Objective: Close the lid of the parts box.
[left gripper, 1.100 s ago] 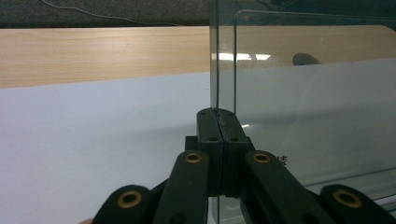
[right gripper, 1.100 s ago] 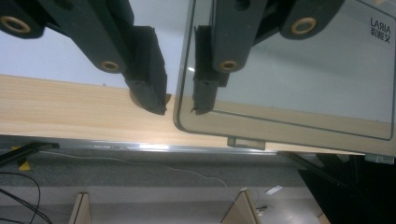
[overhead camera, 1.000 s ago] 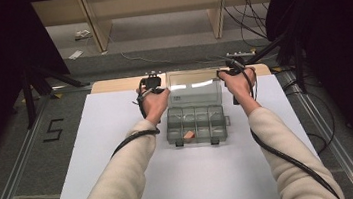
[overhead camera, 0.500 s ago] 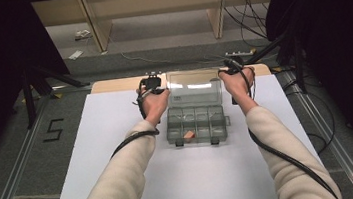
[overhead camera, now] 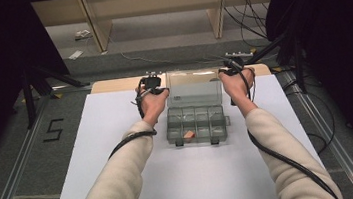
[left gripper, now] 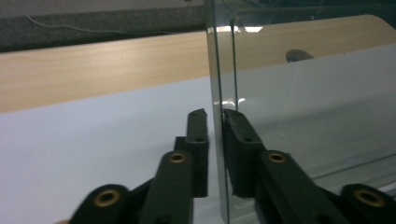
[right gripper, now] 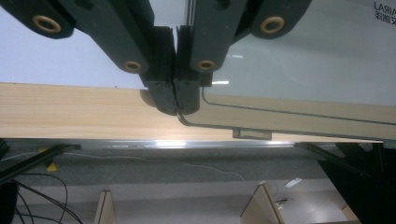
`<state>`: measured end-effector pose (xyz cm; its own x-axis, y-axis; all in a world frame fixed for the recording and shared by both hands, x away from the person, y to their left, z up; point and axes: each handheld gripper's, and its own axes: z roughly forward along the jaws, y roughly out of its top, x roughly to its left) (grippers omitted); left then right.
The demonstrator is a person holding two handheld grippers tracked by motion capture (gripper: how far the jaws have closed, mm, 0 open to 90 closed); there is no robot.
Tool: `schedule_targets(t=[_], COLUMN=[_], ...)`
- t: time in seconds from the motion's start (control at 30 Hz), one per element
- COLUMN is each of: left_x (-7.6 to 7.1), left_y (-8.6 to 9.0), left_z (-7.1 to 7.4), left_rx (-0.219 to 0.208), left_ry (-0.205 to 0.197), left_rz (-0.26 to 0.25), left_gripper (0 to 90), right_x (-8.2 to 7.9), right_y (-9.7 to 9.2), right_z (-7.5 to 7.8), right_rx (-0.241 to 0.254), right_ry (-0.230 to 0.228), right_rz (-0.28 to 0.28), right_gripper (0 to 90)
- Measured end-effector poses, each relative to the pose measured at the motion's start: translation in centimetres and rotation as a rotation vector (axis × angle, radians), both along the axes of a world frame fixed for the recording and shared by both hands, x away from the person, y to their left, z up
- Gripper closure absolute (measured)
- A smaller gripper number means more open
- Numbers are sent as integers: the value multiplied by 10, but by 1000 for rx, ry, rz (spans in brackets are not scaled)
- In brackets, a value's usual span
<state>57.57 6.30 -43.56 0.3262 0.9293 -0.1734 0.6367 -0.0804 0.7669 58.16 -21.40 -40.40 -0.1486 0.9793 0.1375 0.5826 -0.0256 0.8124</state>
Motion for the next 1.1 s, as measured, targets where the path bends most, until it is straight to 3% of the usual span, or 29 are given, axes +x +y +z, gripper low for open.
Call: schedule_targets(t=[0.13, 0.3, 0.47, 0.83, 1.1], left_x=[6, 12, 14, 14, 11], left_y=[3, 4, 1, 2, 3], left_z=[10, 26, 34, 37, 38], left_rx=[0, -20, -27, -45, -60], left_ry=[-59, -112, -118, -97, -95], left_rz=[-1, -17, -20, 7, 14], left_gripper=[683, 675, 716, 855, 869], right_x=[-3, -8, -11, -16, -18], right_y=[0, 0, 0, 0, 0], right_z=[1, 4, 5, 7, 7], right_rx=[3, 3, 2, -4, 2], right_ry=[-12, -29, -42, -56, -63], right_rz=[-1, 11, 21, 32, 34], right_gripper=[890, 891, 891, 889, 890])
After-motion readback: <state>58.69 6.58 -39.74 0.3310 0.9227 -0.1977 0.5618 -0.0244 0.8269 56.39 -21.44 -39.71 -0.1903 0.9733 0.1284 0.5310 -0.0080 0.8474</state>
